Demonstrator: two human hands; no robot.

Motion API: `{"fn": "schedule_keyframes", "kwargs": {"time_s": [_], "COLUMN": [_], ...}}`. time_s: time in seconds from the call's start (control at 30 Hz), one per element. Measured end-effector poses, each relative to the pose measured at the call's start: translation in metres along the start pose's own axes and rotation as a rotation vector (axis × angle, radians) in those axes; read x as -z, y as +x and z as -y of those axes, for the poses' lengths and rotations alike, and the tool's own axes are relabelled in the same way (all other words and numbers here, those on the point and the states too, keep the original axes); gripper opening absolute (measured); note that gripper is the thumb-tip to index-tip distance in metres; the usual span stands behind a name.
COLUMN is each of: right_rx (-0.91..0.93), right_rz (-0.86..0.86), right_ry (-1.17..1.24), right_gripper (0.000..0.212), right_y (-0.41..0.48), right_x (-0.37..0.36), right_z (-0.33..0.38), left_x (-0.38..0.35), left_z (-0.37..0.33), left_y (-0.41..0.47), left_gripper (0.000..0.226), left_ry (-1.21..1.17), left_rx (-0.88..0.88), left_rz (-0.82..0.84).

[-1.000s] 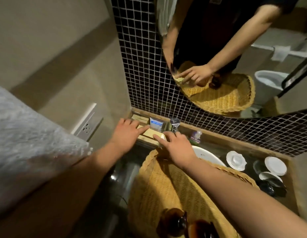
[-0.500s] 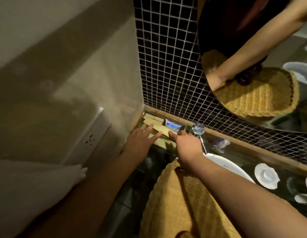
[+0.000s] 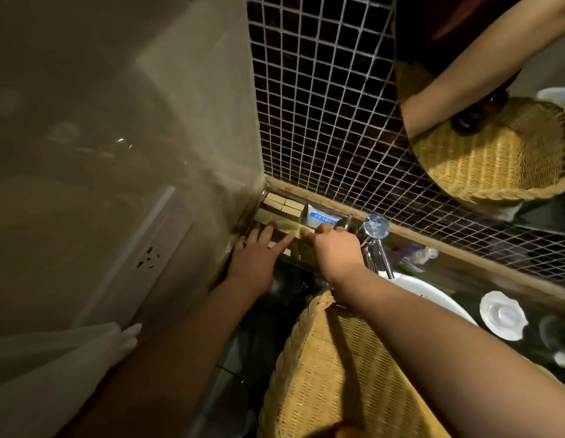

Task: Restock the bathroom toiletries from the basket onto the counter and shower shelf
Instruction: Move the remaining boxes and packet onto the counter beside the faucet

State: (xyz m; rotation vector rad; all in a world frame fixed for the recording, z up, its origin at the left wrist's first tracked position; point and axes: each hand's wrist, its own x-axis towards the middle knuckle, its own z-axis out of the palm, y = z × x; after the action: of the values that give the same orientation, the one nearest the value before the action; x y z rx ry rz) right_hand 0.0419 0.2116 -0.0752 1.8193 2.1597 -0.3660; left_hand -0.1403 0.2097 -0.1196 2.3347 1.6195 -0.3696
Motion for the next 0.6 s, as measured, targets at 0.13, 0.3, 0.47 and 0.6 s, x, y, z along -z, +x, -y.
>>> {"fn": "schedule_keyframes", "kwargs": {"time_s": [0.13, 0.3, 0.47, 0.6], "right_rx": [0.01, 0.025, 0.046, 0.037], "right_rz": [-0.011, -0.02, 0.016, 0.018], "right_ry": [0.026, 0.014, 0.001, 0.019], "right_gripper": [0.068, 0.064, 0.066, 0.048], "right_y": [0.003, 0.007, 0.011, 0.015], "right_x": [-0.001, -0.001, -0.001, -0.004], "right_z": [0.001, 0.001, -0.003, -0.003], "left_x": [-0.01, -0.017, -0.017, -0.018], "left_z": [0.001, -0.002, -0.001, -0.001], "left_y": [0.002, 0.0, 0.003, 0.006], "left_gripper": [0.109, 0.108, 0.104, 0.104], "left_ry": [-0.035, -0.077, -0.069, -0.089], "left_rx": [0.008, 0.019, -0.001, -0.011], "left_rz": [-0.013, -0.039, -0.043, -0.056]}}
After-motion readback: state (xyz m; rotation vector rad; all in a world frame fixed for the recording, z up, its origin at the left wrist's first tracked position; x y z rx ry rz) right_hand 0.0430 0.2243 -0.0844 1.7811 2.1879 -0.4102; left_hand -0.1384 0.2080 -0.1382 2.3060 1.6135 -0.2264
